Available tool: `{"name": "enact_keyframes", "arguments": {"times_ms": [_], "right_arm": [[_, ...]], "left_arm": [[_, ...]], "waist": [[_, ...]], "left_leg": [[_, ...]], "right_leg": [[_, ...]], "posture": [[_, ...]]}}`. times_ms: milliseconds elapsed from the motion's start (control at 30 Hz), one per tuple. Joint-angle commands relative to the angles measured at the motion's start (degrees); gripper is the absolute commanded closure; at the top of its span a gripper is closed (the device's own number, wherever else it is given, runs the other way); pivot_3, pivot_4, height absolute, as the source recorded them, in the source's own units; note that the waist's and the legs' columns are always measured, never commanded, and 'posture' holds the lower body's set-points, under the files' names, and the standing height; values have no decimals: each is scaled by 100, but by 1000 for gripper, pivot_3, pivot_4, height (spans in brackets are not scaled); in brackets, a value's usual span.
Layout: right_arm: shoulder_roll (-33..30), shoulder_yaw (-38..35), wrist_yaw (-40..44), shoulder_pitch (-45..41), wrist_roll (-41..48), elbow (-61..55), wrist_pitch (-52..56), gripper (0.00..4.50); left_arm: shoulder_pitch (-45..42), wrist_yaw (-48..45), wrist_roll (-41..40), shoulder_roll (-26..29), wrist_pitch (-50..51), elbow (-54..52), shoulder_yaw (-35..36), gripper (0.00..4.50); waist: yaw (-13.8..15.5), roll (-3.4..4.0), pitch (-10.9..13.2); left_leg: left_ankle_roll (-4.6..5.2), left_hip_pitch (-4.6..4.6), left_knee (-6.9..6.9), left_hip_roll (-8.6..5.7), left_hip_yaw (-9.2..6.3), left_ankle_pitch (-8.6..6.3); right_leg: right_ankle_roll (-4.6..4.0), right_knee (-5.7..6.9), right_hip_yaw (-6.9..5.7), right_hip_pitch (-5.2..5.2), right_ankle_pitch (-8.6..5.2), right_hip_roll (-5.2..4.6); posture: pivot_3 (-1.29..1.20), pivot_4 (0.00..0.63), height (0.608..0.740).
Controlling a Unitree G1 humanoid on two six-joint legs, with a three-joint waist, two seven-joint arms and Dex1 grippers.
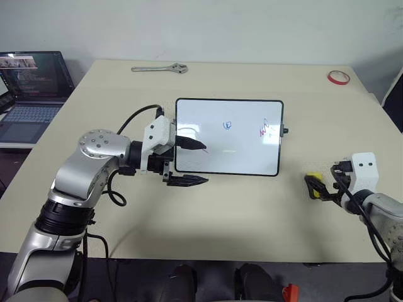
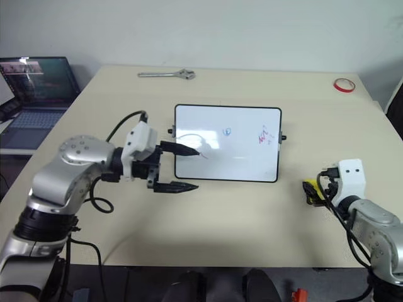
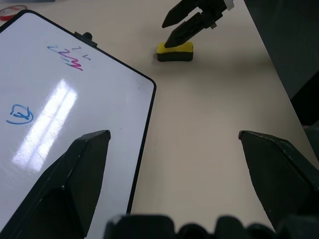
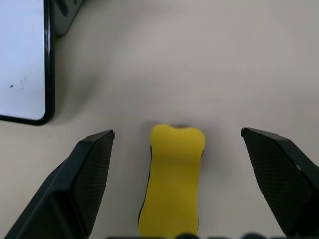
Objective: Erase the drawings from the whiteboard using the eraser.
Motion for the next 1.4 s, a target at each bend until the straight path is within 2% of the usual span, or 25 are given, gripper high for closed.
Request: {"name": "enact_keyframes", "arguments": {"times_ms": [33, 900, 1033, 1267, 1400], "right_arm": [[106, -52, -60, 41, -196, 96, -266, 33], [335, 176, 39, -48, -362, 294, -307, 33], [349, 180, 83, -26, -374, 331, -273, 912], [420, 262, 104, -11, -377, 369, -275, 3432], [411, 264, 110, -19, -381, 373, -276, 3631]], "left_arm": [[-19, 50, 35, -25, -129, -14, 177, 0], [-40, 109, 75, -54, -198, -15, 159, 0], [-44, 124, 83, -71, -181, -48, 154, 0], [-20, 163, 82, -76, -149, -114, 157, 0], [-7, 190, 75, -86, -122, -143, 165, 0]], "waist": [[4, 0, 0], [-2, 0, 0], [-3, 0, 0], [-3, 0, -1], [-3, 0, -1]], "left_leg": [[1, 0, 0, -1, 0, 0], [5, 1, 2, 0, -1, 4], [5, 1, 3, 0, 0, 4], [6, 2, 3, 0, 0, 5], [6, 2, 6, 0, -1, 5]], "right_leg": [[0, 3, 0, -1, 0, 0], [0, 19, 2, -8, 0, 0], [0, 19, 2, -9, 0, 0], [0, 21, 2, -9, 0, 0], [0, 23, 2, -8, 0, 0]], "posture": [[0, 150, 740], [0, 150, 740], [0, 150, 740], [0, 150, 740], [0, 150, 740]]}}
